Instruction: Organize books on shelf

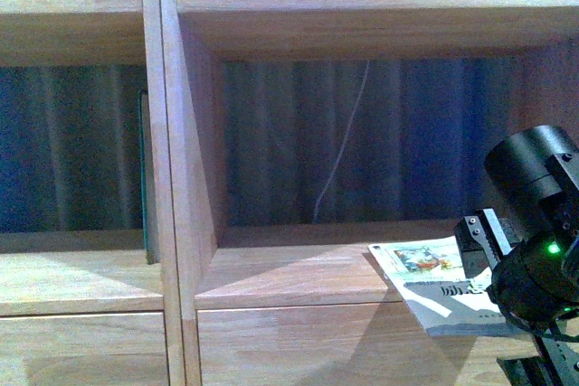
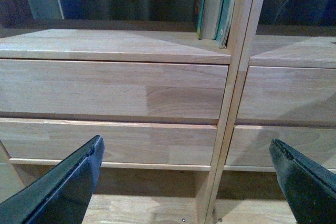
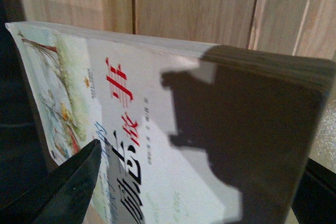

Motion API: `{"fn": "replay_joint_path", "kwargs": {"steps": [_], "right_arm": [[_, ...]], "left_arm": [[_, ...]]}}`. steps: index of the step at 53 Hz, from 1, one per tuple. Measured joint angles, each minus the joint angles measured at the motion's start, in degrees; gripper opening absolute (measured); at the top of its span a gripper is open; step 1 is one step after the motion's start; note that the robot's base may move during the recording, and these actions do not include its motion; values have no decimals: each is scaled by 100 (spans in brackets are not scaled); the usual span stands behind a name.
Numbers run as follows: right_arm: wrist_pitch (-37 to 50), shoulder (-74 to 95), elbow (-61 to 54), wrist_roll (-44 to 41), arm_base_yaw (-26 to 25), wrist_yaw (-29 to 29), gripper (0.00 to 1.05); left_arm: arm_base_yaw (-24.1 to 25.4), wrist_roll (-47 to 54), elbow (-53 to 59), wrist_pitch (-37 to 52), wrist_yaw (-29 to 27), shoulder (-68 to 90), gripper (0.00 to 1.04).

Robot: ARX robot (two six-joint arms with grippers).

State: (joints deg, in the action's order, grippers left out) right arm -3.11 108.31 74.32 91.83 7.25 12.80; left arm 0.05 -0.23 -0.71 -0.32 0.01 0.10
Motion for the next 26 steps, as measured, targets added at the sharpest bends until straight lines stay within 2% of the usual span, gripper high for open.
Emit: {"fn": "replay_joint_path", "kwargs": {"steps": [7, 26], "right_arm": [[0, 0, 35, -9, -4, 26, 83], [120, -2, 35, -7, -13, 74, 30]], "left_arm": [[0, 0, 0, 0, 0, 0, 97], [0, 0, 0, 0, 0, 0, 97]]}}
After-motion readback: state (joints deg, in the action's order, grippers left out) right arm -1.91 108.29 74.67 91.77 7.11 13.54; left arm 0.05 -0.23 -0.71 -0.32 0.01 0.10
